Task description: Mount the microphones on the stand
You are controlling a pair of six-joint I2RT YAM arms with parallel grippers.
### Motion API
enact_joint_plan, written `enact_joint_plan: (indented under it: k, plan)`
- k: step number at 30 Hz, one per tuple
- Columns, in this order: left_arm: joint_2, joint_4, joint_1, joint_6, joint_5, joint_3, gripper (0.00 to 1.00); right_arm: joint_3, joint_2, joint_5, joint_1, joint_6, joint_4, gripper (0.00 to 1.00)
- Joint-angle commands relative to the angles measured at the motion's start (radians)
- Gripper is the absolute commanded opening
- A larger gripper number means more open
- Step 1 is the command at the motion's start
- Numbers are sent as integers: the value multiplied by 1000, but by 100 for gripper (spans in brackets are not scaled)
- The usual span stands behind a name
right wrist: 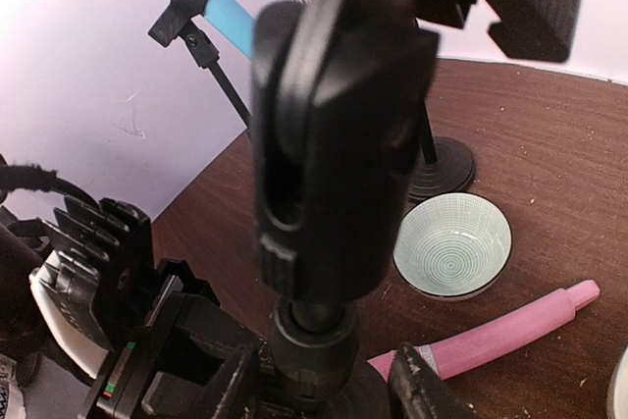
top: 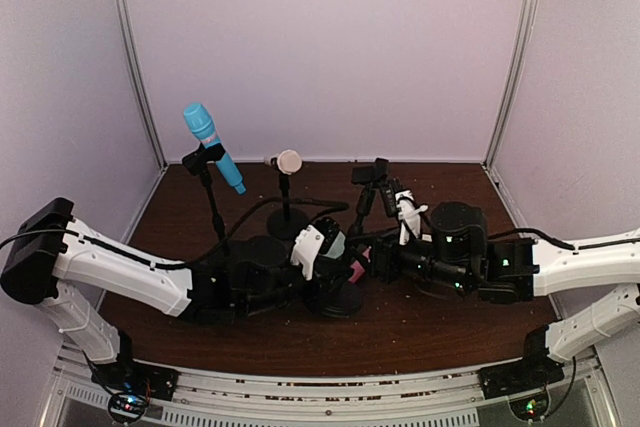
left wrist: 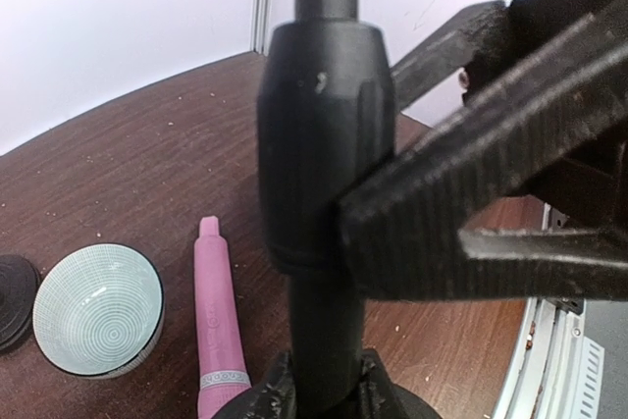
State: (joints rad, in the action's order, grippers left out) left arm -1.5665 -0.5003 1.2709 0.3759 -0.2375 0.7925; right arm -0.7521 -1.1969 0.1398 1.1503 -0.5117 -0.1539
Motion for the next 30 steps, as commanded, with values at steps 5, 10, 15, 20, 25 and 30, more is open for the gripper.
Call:
enact_joint_plan:
  k: [5, 10, 15, 20, 25, 30]
  plan:
    - [42, -125, 19, -34, 4, 5, 0, -44, -20, 25, -9, -24, -43, 45]
    - [44, -122, 21, -34, 1, 4, 0, -44, -15, 30, -13, -18, -67, 33]
    - [43, -122, 21, -35, 0, 1, 0, -29, -18, 12, -15, -14, -101, 17]
    - [36, -121, 22, -35, -5, 1, 0, -10, -18, -12, -23, -21, -130, 5]
    - [19, -27, 22, -7, -20, 49, 34, 13, -5, -23, -22, -5, -155, 0]
    - [-4, -15, 22, -9, 16, 66, 32, 23, 11, -33, -22, 15, -164, 0]
